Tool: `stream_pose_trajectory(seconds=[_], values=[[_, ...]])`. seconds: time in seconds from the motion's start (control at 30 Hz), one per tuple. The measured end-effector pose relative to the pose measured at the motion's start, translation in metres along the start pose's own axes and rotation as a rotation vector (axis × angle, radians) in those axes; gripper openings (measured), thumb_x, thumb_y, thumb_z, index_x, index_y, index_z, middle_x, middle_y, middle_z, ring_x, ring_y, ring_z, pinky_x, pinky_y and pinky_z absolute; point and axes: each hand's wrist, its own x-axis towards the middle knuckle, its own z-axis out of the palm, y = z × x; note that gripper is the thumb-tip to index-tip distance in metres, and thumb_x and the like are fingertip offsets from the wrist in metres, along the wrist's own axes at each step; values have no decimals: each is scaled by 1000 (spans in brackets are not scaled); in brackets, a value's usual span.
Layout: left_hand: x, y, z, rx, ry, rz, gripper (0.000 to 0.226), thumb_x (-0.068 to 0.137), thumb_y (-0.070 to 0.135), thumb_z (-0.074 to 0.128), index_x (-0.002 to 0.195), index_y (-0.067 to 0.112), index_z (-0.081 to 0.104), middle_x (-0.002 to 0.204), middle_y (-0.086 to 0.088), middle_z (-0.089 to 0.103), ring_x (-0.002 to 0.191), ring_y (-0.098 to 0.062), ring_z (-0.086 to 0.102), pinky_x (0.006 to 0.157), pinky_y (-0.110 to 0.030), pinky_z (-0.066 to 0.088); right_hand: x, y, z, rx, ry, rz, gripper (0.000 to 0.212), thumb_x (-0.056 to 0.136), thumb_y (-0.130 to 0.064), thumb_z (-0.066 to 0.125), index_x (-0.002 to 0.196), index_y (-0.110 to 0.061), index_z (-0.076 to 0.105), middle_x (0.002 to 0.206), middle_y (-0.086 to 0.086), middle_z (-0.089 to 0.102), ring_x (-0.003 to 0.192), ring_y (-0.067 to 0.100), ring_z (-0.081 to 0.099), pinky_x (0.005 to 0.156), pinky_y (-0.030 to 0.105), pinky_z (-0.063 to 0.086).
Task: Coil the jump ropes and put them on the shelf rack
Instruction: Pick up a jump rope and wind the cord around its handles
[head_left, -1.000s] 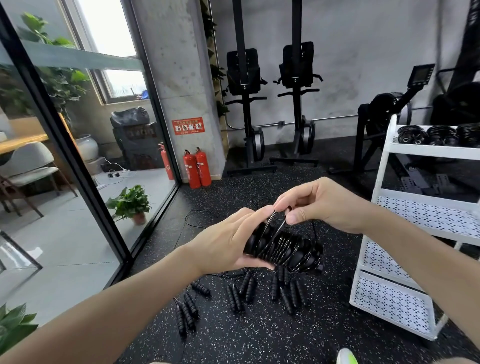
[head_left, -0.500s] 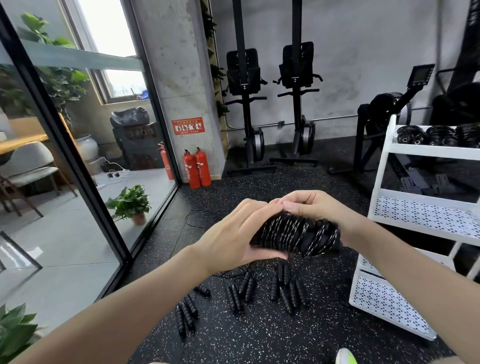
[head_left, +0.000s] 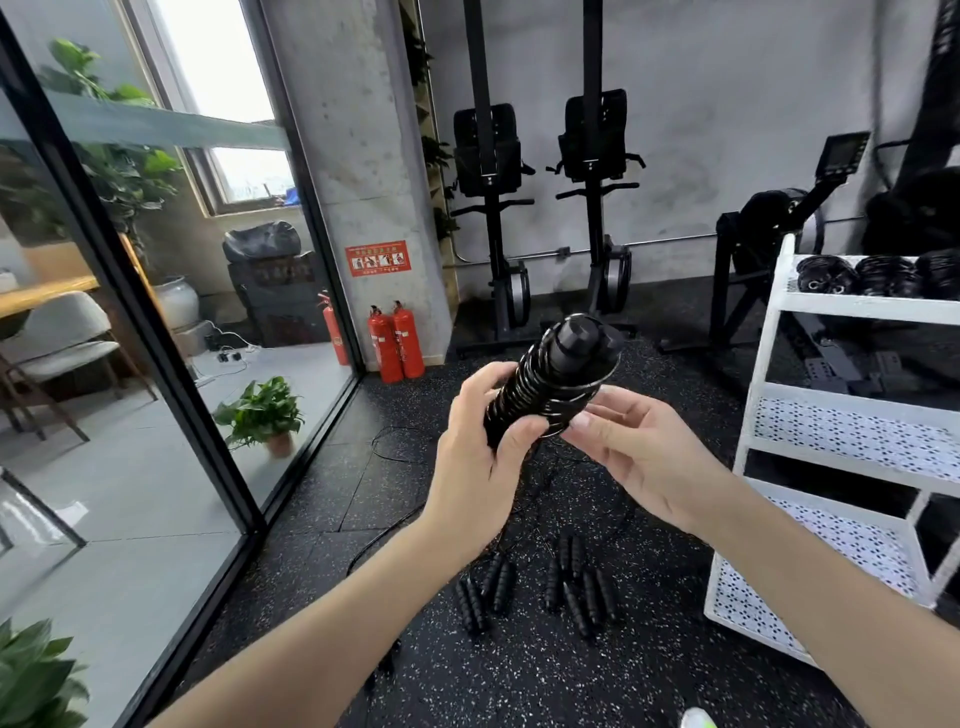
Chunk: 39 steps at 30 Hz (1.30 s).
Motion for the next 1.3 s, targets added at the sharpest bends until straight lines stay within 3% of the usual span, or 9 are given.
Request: stream_pose_trajectory(seconds=[0.07, 0.17, 0.27, 0.37, 0.5, 0.67, 0.83, 0.97, 1.3], values=[[6, 2, 5, 24, 5, -72, 34, 104, 48, 48, 134, 58, 37, 131, 14, 62, 122, -7, 58, 100, -30, 46, 0, 9, 5, -133, 161, -65, 27, 82, -2, 72, 109, 1, 70, 107, 18, 75, 103, 29, 72, 97, 37, 57], [11, 6, 16, 18, 31, -138, 37, 107, 43, 37, 143, 32, 42, 138, 12, 51, 131, 5, 43, 112, -21, 34, 1, 16, 19, -250, 338, -111, 19, 82, -5, 79, 99, -1, 71, 93, 18, 76, 87, 34, 75, 88, 43, 61], [11, 15, 21, -116, 29, -241, 59, 92, 60, 53, 137, 24, 45, 126, 10, 58, 117, -1, 56, 100, -19, 45, -5, 11, 32, -480, 368, -168, 14, 82, -17, 83, 92, -12, 75, 80, 6, 77, 79, 24, 76, 81, 39, 61], [19, 19, 19, -405, 109, -468, 49, 77, 56, 75, 105, 18, 60, 93, 8, 70, 84, -13, 67, 75, -40, 58, -17, 3, 43, -647, 280, -247, 11, 87, -16, 79, 97, -17, 75, 78, -3, 77, 73, 13, 75, 72, 24, 59], [23, 18, 11, -874, -7, -721, 65, 67, 68, 79, 95, 12, 64, 95, -16, 59, 85, -31, 57, 73, -44, 51, -23, -1, 48, -778, 162, -388, 23, 85, -16, 80, 108, -16, 76, 85, -4, 74, 76, 16, 72, 70, 26, 60], [16, 25, 7, -973, -306, -620, 58, 86, 72, 47, 80, 16, 59, 66, -1, 49, 61, -16, 44, 53, -28, 33, -26, -10, 52, -701, 91, -483, 21, 86, -16, 75, 108, -15, 76, 84, 2, 67, 67, 18, 68, 55, 29, 60], [14, 28, 4, -1032, -332, -618, 63, 90, 73, 46, 99, 12, 60, 77, -2, 54, 66, -17, 46, 51, -29, 35, -22, -17, 46, -1135, 50, -803, 18, 89, -9, 75, 106, -13, 79, 101, -2, 67, 91, 6, 64, 77, 10, 51], [15, 29, 2, -1030, -328, -648, 62, 89, 74, 44, 89, 16, 63, 74, 0, 55, 65, -16, 47, 51, -27, 35, -21, -20, 43, -1251, 32, -878, 18, 91, -9, 74, 107, -14, 79, 104, -2, 70, 89, 8, 67, 80, 16, 54], [10, 31, 3, -1003, -315, -628, 57, 93, 69, 43, 104, 14, 59, 79, 1, 53, 62, -16, 46, 51, -30, 31, -14, -51, 56, -1100, -15, -364, 13, 77, -17, 87, 77, -25, 77, 88, -7, 70, 78, 6, 66, 64, 7, 47]])
